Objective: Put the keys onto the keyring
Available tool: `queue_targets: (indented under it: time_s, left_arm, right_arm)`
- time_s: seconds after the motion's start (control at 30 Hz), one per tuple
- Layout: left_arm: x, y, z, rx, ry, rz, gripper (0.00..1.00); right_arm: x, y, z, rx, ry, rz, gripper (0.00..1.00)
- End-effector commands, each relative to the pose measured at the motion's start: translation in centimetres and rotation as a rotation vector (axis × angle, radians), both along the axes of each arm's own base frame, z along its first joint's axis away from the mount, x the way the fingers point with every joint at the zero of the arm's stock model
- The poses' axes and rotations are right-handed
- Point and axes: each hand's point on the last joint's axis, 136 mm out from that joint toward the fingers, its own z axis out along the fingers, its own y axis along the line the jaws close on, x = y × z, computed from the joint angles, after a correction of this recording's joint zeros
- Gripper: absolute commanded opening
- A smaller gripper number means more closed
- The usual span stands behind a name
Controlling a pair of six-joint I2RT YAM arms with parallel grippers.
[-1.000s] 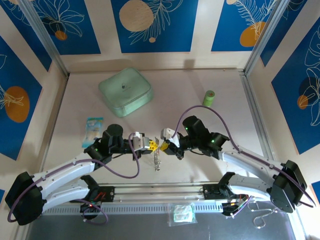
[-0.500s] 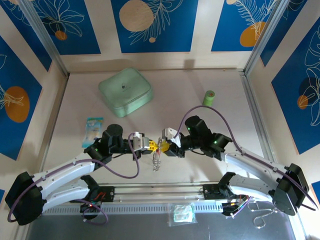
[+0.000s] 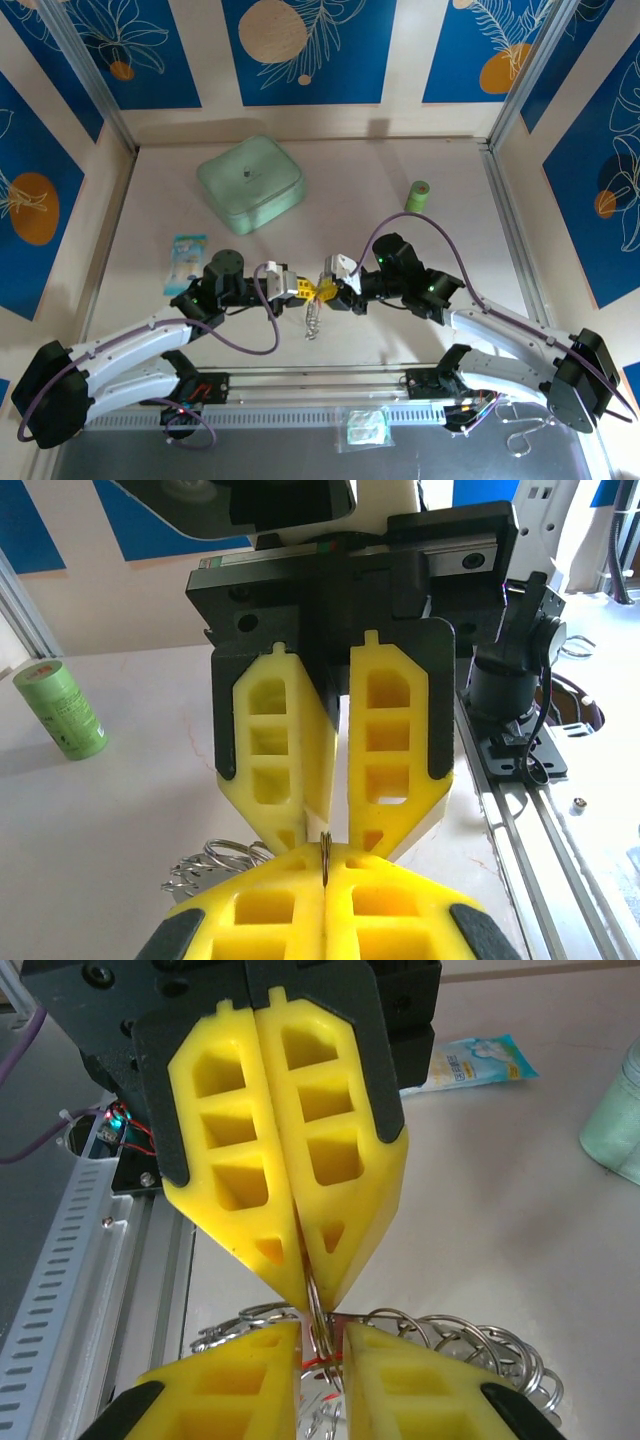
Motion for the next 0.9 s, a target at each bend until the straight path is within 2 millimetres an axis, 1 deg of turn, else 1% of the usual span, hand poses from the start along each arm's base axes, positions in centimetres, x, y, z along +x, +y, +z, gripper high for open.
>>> queue_targets:
  time_s: [0.0,0.03,0.1,0.17,0.27,0.43,0.63,0.77,0.83,0.87]
  left_arm:
    - [-0.6,-0.4,1.2,-0.049,-0.021,-0.037,0.0]
    - [-0.6,-0.4,1.1,-0.047,-0.02,-0.037,0.0]
    - [-0.5,-0.3,1.1,-0.043,-0.023,-0.03,0.0]
    - [0.0,-0.2,0.7,-0.019,-0.032,-0.001,0.0]
    - [0.5,0.1,-0.2,0.046,-0.059,0.025,0.09]
    - [0.6,0.5,-1.3,0.162,-0.073,0.018,0.1]
    - [1.1,0.5,-1.2,0.233,-0.109,0.009,0.1]
    - [1.0,0.2,-0.7,0.236,-0.11,-0.011,0.1]
    - [0.9,0.1,-0.5,0.23,-0.108,-0.02,0.06]
    - [1.0,0.0,-0.4,0.225,-0.106,-0.019,0.02]
  right_arm:
    - [-0.4,0.5,0.1,0.027,0.01,0.025,0.17]
    - [-0.4,0.5,0.2,0.029,0.007,0.027,0.15]
    - [-0.4,0.6,0.4,0.033,0.003,0.03,0.08]
    - [-0.4,0.6,0.6,0.034,-0.002,0.032,0.01]
    - [-0.5,0.5,0.7,0.016,-0.006,0.046,0.0]
    - [-0.6,0.0,0.4,-0.09,-0.013,0.067,0.0]
    - [-0.9,-0.1,0.9,-0.216,-0.065,0.11,0.0]
    - [-1.0,0.1,1.5,-0.262,-0.089,0.129,0.0]
    - [-1.1,0.4,1.8,-0.262,-0.103,0.135,0.0]
    - [-1.1,0.4,2.0,-0.255,-0.111,0.133,0.0]
